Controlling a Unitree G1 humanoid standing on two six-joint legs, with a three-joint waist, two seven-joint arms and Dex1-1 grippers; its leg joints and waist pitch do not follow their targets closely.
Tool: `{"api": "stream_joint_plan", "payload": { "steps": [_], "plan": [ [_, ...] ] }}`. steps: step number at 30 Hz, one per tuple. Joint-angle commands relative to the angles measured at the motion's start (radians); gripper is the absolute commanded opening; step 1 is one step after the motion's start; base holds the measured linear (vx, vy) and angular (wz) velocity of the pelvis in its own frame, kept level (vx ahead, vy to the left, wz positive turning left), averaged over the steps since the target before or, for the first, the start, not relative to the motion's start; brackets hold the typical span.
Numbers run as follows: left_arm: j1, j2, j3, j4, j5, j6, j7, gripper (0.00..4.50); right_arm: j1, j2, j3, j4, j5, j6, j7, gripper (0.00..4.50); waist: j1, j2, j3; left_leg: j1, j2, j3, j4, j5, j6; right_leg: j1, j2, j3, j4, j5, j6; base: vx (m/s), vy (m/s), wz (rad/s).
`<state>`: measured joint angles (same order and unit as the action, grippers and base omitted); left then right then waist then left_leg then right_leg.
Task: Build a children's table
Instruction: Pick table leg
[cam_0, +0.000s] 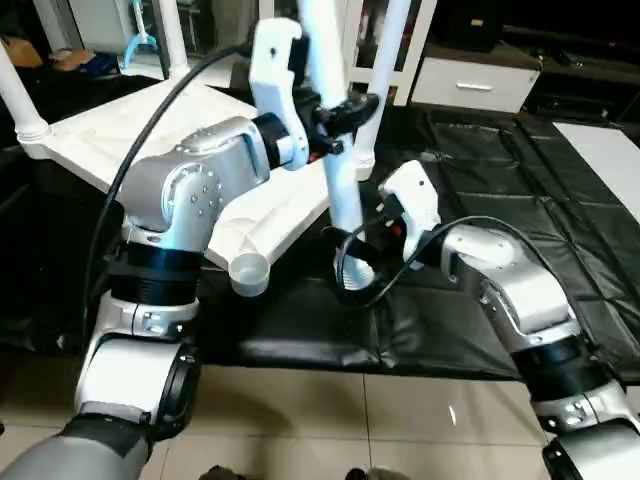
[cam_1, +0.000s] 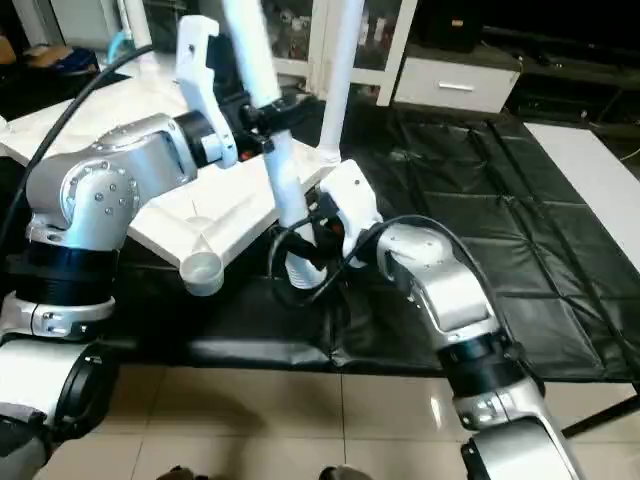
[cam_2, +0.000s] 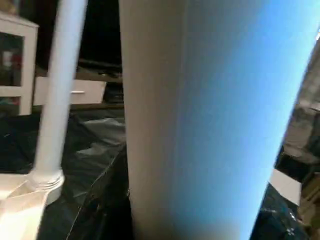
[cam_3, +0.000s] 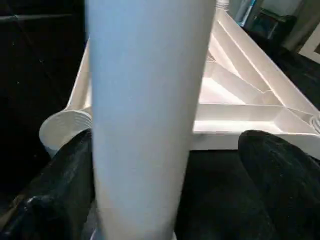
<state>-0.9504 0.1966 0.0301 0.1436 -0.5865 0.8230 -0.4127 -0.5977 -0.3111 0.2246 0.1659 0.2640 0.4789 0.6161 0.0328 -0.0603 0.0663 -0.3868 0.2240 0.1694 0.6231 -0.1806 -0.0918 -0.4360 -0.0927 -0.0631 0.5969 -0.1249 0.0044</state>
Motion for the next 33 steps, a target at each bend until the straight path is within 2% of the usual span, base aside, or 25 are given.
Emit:
{"api": "stream_joint_plan", "payload": {
  "steps": [1,5,6,12,18,19,22,25,28,29,30,33],
  "plan": [
    [-0.009,-0.008,-0.013,-0.033,-0.019,0.023,-0.017,1.69,-0.014,0.008,-0.022,0.03,0.026,0.027,0.015,4.16,-0.003,0.016,-0.084,0.017,-0.009,0.013,-0.078,-0.237,-0.032,0.063,-0.017,0.023,-0.053,-0.243,-0.191,0.0,0.0,0.0],
    [-0.007,-0.004,-0.014,-0.034,-0.017,0.025,-0.021,1.69,-0.016,0.016,-0.039,0.032,0.058,0.028,0.052,3.81,-0.002,0.017,-0.086,0.017,-0.009,0.013,-0.077,-0.228,-0.022,0.066,-0.018,0.023,-0.053,-0.236,-0.191,0.0,0.0,0.0],
    [-0.006,-0.003,-0.016,-0.037,-0.017,0.028,-0.025,1.69,-0.016,0.013,-0.041,0.032,0.061,0.028,0.069,3.7,-0.002,0.02,-0.086,0.017,-0.008,0.013,-0.078,-0.223,-0.021,0.066,-0.017,0.023,-0.052,-0.227,-0.192,0.0,0.0,0.0],
    [0.005,0.0,-0.015,-0.051,-0.011,0.04,-0.031,1.69,-0.015,0.0,-0.053,0.03,0.083,0.033,0.124,3.22,-0.001,0.019,-0.086,0.017,-0.008,0.013,-0.077,-0.221,-0.02,0.067,-0.018,0.022,-0.052,-0.231,-0.2,0.0,0.0,0.0],
    [0.01,0.02,-0.027,-0.053,0.001,0.037,-0.063,1.69,-0.013,-0.007,-0.061,0.026,0.087,0.037,0.14,2.73,-0.002,0.019,-0.085,0.018,-0.009,0.012,-0.078,-0.228,-0.021,0.065,-0.017,0.021,-0.055,-0.252,-0.193,0.0,0.0,0.0],
    [0.01,0.023,-0.029,-0.053,0.002,0.035,-0.068,2.39,-0.012,-0.007,-0.062,0.026,0.087,0.037,0.141,2.49,-0.001,0.02,-0.086,0.018,-0.008,0.012,-0.078,-0.228,-0.022,0.066,-0.018,0.021,-0.055,-0.253,-0.193,0.0,0.0,0.0],
    [0.015,0.01,0.008,-0.041,-0.038,0.058,-0.075,2.39,-0.013,-0.005,-0.077,0.026,0.095,0.041,0.148,2.39,-0.001,0.02,-0.086,0.018,-0.008,0.013,-0.077,-0.224,-0.024,0.065,-0.017,0.022,-0.052,-0.239,-0.201,0.0,0.0,0.0],
    [0.034,0.019,0.016,-0.054,-0.057,0.065,-0.099,2.8,-0.02,0.0,-0.123,0.025,0.138,0.063,0.143,2.04,0.0,0.022,-0.086,0.018,-0.009,0.012,-0.078,-0.232,-0.025,0.067,-0.018,0.021,-0.053,-0.247,-0.201,0.0,0.0,0.0],
    [0.067,0.032,0.036,-0.074,-0.113,0.069,-0.173,2.94,-0.027,-0.005,-0.189,0.018,0.214,0.097,0.161,1.9,0.0,0.022,-0.086,0.018,-0.01,0.013,-0.078,-0.229,-0.016,0.067,-0.016,0.022,-0.053,-0.231,-0.211,0.0,0.0,0.0],
    [0.088,0.046,0.039,-0.078,-0.127,0.05,-0.225,2.94,-0.025,-0.018,-0.217,0.013,0.253,0.116,0.19,1.9,0.001,0.023,-0.088,0.019,-0.009,0.012,-0.078,-0.223,-0.016,0.068,-0.016,0.021,-0.051,-0.221,-0.215,0.0,0.0,0.0],
    [0.112,0.066,0.029,-0.081,-0.121,0.006,-0.287,3.25,-0.019,-0.038,-0.241,0.007,0.295,0.139,0.233,1.84,0.002,0.023,-0.087,0.021,-0.009,0.012,-0.079,-0.231,-0.008,0.068,-0.016,0.02,-0.053,-0.225,-0.217,0.0,0.0,0.0],
    [0.139,0.08,0.038,-0.08,-0.135,-0.031,-0.369,3.31,0.001,-0.085,-0.261,-0.015,0.364,0.202,0.328,1.84,0.002,0.026,-0.087,0.021,-0.006,0.012,-0.079,-0.226,-0.005,0.068,-0.017,0.021,-0.05,-0.209,-0.222,0.0,0.0,0.0]
  ]
}}
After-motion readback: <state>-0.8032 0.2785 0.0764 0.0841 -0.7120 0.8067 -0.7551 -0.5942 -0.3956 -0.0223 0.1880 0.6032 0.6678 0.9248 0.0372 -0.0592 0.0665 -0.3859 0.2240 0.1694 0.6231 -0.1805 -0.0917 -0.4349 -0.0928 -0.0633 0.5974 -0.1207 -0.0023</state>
